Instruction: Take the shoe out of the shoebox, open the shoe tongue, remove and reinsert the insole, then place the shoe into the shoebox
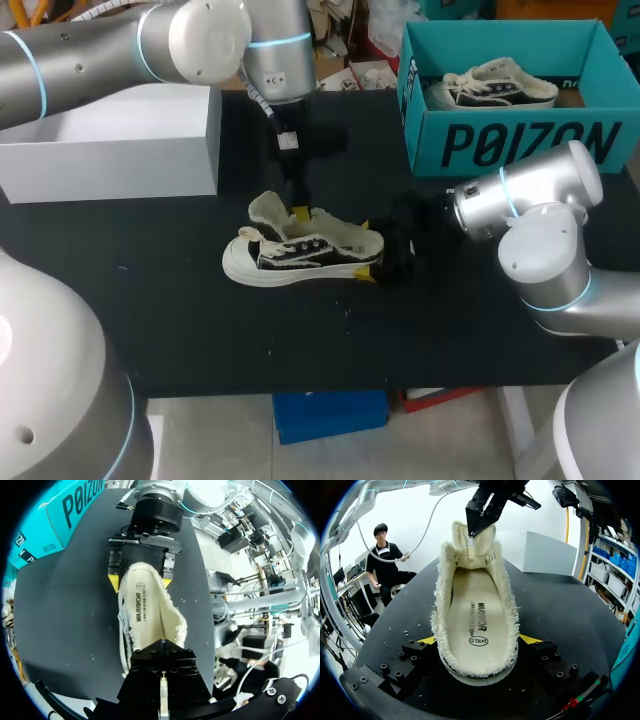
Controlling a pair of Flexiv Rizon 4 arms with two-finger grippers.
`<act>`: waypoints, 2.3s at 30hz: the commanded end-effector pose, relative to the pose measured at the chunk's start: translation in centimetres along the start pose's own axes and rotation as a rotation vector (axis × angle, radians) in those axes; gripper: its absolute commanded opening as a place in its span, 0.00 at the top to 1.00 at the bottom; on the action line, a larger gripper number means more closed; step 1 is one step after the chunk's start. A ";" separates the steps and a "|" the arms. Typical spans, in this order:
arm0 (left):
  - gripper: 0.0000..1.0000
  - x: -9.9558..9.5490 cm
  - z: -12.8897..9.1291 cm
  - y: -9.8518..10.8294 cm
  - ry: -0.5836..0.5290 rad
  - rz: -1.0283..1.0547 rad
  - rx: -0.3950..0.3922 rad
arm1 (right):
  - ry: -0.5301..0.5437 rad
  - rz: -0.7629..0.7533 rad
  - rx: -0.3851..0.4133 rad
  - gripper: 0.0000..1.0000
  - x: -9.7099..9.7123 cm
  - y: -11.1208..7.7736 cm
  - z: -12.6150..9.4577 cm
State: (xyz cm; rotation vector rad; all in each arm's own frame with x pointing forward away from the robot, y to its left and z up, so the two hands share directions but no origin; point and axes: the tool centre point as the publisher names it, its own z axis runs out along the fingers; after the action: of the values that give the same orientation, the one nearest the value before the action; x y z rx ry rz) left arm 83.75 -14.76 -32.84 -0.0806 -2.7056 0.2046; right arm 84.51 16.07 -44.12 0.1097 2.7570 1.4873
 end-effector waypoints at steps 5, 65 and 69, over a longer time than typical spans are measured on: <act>1.00 0.0 0.0 -0.6 -0.014 0.008 -0.007 | 0.000 0.001 0.001 1.00 0.0 -0.1 0.0; 1.00 -0.4 10.2 -1.0 0.017 -0.122 -0.057 | 0.000 0.001 0.001 1.00 0.0 -0.1 0.0; 0.72 -0.2 10.1 -1.0 -0.006 -0.113 -0.045 | 0.000 0.001 0.001 1.00 0.0 -0.1 0.0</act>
State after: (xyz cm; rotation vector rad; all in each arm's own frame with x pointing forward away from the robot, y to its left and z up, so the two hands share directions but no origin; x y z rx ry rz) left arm 80.49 -17.33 -41.32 0.0593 -2.6984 0.1004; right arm 84.47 16.04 -44.18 0.1091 2.7572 1.4870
